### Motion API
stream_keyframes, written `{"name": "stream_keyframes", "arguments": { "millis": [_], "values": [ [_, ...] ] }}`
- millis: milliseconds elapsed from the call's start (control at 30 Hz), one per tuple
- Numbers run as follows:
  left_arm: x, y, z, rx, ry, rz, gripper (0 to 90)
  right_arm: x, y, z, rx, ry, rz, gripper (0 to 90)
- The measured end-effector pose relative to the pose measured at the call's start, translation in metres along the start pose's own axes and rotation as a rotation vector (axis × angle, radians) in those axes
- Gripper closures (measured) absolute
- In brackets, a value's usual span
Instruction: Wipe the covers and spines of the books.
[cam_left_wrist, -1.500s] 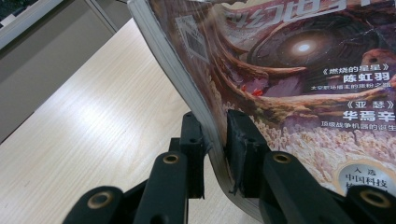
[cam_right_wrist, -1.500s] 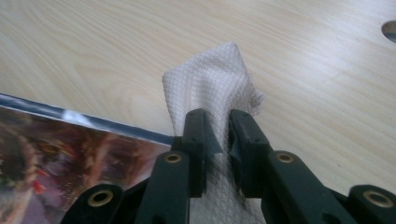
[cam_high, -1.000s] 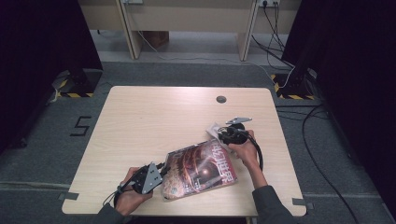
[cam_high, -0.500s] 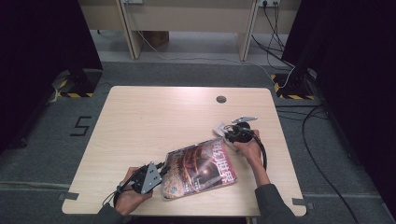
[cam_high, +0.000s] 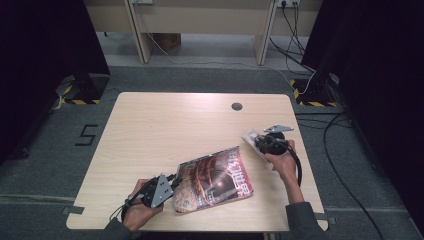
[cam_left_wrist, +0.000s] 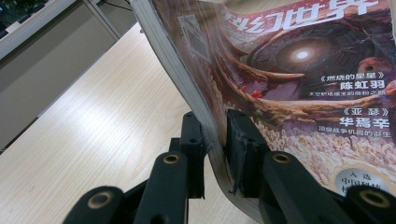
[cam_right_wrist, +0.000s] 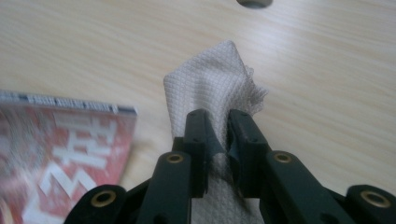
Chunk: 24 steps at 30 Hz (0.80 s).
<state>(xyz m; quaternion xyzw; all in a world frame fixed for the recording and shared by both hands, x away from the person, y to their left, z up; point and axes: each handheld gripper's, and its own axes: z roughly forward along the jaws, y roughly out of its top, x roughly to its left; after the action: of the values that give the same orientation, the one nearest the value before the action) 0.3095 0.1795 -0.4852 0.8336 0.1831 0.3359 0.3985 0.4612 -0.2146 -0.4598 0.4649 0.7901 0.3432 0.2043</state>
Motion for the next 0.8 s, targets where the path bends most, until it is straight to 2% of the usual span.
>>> {"name": "stream_keyframes", "arguments": {
  "millis": [100,167,233,467,567,700,800],
  "values": [
    [0.000,0.001,0.000,0.000,0.000,0.006,77.2,-0.007,-0.012,-0.008,0.012,0.001,0.016,78.3],
    [0.000,0.001,0.000,-0.002,0.001,0.003,77.2,-0.015,-0.020,-0.013,0.021,-0.029,0.036,78.3],
    [0.000,0.001,-0.001,-0.003,0.002,0.005,77.2,-0.020,-0.026,-0.017,0.027,-0.034,0.044,78.3],
    [0.000,0.000,0.000,-0.001,0.000,0.002,77.4,-0.021,-0.039,-0.016,0.103,-0.080,0.004,78.0],
    [0.000,0.000,0.000,-0.003,0.001,0.003,77.4,-0.022,-0.043,-0.015,0.118,-0.075,0.016,76.2],
    [0.000,0.000,-0.001,-0.004,0.000,0.003,77.4,-0.027,-0.045,-0.015,0.120,-0.081,0.045,65.8],
    [0.000,0.001,-0.001,-0.003,0.000,0.006,77.5,-0.025,-0.038,-0.021,0.069,-0.105,0.048,54.0]
  ]
}}
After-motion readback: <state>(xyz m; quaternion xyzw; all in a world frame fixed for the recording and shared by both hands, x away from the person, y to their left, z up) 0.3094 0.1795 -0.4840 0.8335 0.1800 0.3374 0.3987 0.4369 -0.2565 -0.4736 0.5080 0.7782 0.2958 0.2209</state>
